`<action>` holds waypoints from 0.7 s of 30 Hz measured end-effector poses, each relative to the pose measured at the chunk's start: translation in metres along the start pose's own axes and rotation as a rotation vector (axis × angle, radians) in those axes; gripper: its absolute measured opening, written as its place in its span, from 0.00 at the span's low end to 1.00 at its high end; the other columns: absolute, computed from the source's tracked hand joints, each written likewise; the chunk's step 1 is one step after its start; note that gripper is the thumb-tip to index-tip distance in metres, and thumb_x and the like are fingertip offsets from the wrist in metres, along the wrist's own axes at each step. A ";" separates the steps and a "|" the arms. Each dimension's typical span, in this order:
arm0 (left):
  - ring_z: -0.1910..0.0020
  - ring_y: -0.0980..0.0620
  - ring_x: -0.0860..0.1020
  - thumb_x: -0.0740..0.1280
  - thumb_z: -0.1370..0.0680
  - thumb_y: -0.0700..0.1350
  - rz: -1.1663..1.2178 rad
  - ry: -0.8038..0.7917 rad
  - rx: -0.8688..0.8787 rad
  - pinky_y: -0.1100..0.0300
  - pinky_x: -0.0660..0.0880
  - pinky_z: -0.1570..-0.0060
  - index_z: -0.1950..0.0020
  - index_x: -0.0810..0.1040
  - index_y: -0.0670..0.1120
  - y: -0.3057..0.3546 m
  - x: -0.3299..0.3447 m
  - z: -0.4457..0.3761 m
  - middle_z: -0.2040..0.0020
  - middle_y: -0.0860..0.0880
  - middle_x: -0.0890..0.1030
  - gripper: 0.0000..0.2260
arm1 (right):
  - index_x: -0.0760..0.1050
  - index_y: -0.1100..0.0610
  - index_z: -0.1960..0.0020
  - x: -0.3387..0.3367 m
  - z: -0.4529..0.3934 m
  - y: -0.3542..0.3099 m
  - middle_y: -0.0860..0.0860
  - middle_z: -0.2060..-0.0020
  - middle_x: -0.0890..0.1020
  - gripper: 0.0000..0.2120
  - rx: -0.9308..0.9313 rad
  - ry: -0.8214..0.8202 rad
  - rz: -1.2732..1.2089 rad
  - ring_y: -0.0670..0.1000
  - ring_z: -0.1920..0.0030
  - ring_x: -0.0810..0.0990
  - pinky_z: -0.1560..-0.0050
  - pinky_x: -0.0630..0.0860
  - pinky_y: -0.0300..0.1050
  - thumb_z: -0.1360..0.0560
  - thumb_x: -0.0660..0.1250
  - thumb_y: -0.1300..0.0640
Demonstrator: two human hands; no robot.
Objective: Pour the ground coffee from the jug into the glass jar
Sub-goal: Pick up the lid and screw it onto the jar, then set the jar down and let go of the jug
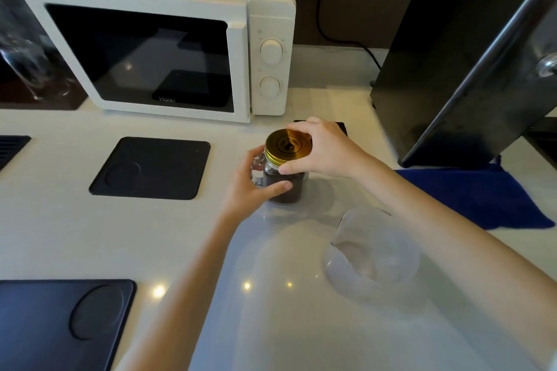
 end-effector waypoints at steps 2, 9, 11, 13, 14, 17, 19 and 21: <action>0.42 0.51 0.73 0.76 0.36 0.51 -0.012 -0.011 -0.007 0.59 0.73 0.44 0.34 0.64 0.51 0.001 0.000 -0.006 0.39 0.49 0.74 0.34 | 0.70 0.52 0.36 0.000 -0.007 0.005 0.52 0.46 0.74 0.34 0.009 -0.004 0.012 0.54 0.44 0.72 0.40 0.70 0.56 0.38 0.76 0.44; 0.35 0.49 0.69 0.76 0.35 0.52 -0.055 -0.037 -0.072 0.49 0.69 0.36 0.30 0.57 0.57 0.001 -0.002 -0.012 0.33 0.50 0.70 0.40 | 0.59 0.55 0.28 0.002 -0.014 0.015 0.54 0.34 0.69 0.44 0.018 -0.057 -0.005 0.55 0.33 0.65 0.34 0.65 0.54 0.36 0.75 0.43; 0.29 0.49 0.62 0.76 0.36 0.53 -0.095 -0.029 -0.114 0.51 0.62 0.33 0.27 0.48 0.59 0.004 -0.002 -0.004 0.26 0.49 0.62 0.47 | 0.53 0.53 0.26 -0.003 -0.006 0.015 0.53 0.30 0.66 0.46 0.030 -0.080 -0.060 0.53 0.30 0.61 0.33 0.61 0.51 0.35 0.75 0.43; 0.27 0.50 0.58 0.76 0.37 0.54 -0.147 0.020 -0.128 0.49 0.60 0.31 0.26 0.44 0.57 0.005 0.000 0.010 0.24 0.49 0.56 0.50 | 0.57 0.52 0.27 -0.013 0.010 0.014 0.51 0.31 0.68 0.39 0.044 -0.038 -0.133 0.49 0.32 0.64 0.34 0.62 0.47 0.32 0.72 0.46; 0.27 0.49 0.58 0.75 0.36 0.55 -0.188 0.065 -0.126 0.48 0.60 0.31 0.26 0.45 0.56 0.006 0.001 0.020 0.24 0.48 0.56 0.49 | 0.61 0.52 0.29 -0.019 0.021 0.014 0.50 0.33 0.71 0.33 0.062 0.001 -0.176 0.47 0.35 0.68 0.37 0.65 0.44 0.29 0.70 0.47; 0.31 0.47 0.64 0.69 0.30 0.55 -0.406 0.173 -0.121 0.52 0.63 0.35 0.27 0.56 0.50 0.005 0.007 0.055 0.27 0.47 0.63 0.36 | 0.74 0.50 0.40 -0.032 0.064 0.023 0.47 0.49 0.81 0.15 0.125 0.145 -0.340 0.41 0.49 0.78 0.48 0.73 0.33 0.26 0.67 0.52; 0.32 0.46 0.67 0.63 0.26 0.58 -0.547 0.126 -0.089 0.53 0.63 0.36 0.32 0.66 0.48 0.003 0.015 0.078 0.29 0.47 0.68 0.26 | 0.79 0.51 0.50 -0.032 0.096 0.032 0.47 0.58 0.83 0.06 0.154 0.292 -0.440 0.42 0.54 0.80 0.53 0.75 0.33 0.26 0.67 0.56; 0.31 0.46 0.67 0.55 0.26 0.61 -0.632 0.049 -0.058 0.53 0.61 0.34 0.34 0.70 0.48 -0.001 0.024 0.097 0.30 0.47 0.70 0.26 | 0.80 0.53 0.58 -0.023 0.125 0.043 0.48 0.64 0.83 0.05 0.219 0.484 -0.531 0.44 0.59 0.80 0.56 0.75 0.34 0.25 0.66 0.59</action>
Point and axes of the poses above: each hand's wrist, its own z-axis away from the middle knuckle, its own x-axis out of the palm, y = z × x, the point moved 2 cm from there along -z, towards the middle knuckle
